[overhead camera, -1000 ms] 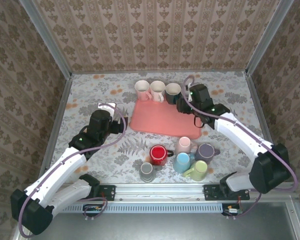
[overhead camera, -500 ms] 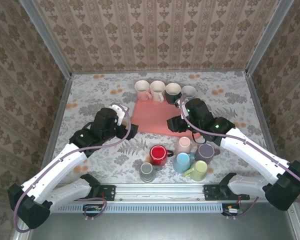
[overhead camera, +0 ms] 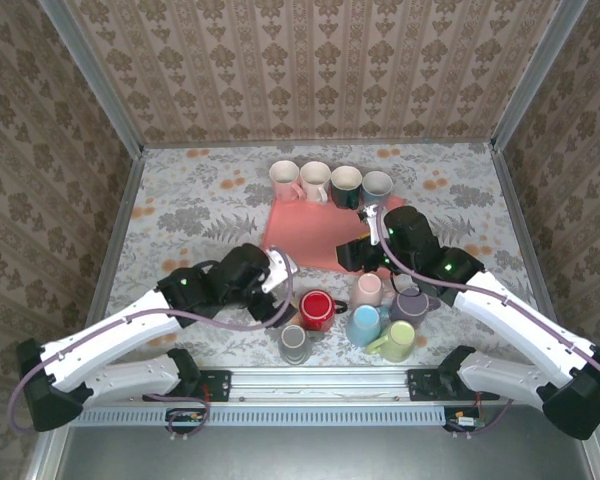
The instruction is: Turn the mug right side up
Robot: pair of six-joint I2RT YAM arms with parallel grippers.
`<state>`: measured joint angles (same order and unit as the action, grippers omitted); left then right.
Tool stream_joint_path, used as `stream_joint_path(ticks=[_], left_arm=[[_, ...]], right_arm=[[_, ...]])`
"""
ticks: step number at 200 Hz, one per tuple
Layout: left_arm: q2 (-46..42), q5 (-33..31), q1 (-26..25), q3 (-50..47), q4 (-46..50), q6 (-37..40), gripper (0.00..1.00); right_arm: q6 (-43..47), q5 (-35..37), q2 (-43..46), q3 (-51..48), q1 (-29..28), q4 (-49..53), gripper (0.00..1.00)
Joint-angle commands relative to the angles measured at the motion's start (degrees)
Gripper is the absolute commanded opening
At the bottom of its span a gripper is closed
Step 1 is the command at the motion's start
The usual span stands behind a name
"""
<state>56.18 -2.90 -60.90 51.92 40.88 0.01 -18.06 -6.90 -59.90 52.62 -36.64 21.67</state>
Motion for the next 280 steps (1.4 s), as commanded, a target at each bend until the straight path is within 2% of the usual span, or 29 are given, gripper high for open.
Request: stream_joint_path(ticks=[1,20,81,131,211,241,280], left_arm=[[-0.1,2.5,-2.5,-2.6,-0.8,6.2,1.0],[1.1,6.9,-3.6,-3.5,-1.0,8.3,1.0],[4.3,14.3,-7.1,-5.5,-1.9,10.0,1.0],[8.1,11.3,-8.0,-5.2,-2.3,10.1,1.0],[16.5,13.0,-8.5,-4.1,-3.3,8.7,1.0],[20.1,14.1,-7.6,-3.8,-4.0,8.3,0.95],[23.6,13.0,-7.1,-2.8,-3.8,7.6,0.83]], right_arm=[[1.5,-5.2,1.0,-0.9,-0.2,-1.7,0.63],[2.0,-8.1,1.2,-1.4,-0.2,-1.9,0.63],[1.7,-10.5,2.7,-3.7,-0.1,-3.4,0.64],[1.0,-12.2,3.5,-4.3,-0.1,-5.2,0.64],[-0.3,-14.4,6.8,-6.5,-0.2,-8.6,0.65],[-0.4,-14.3,7.7,-6.7,-0.2,-9.3,0.65],[-0.5,-13.8,7.9,-7.1,-0.2,-10.0,0.64]])
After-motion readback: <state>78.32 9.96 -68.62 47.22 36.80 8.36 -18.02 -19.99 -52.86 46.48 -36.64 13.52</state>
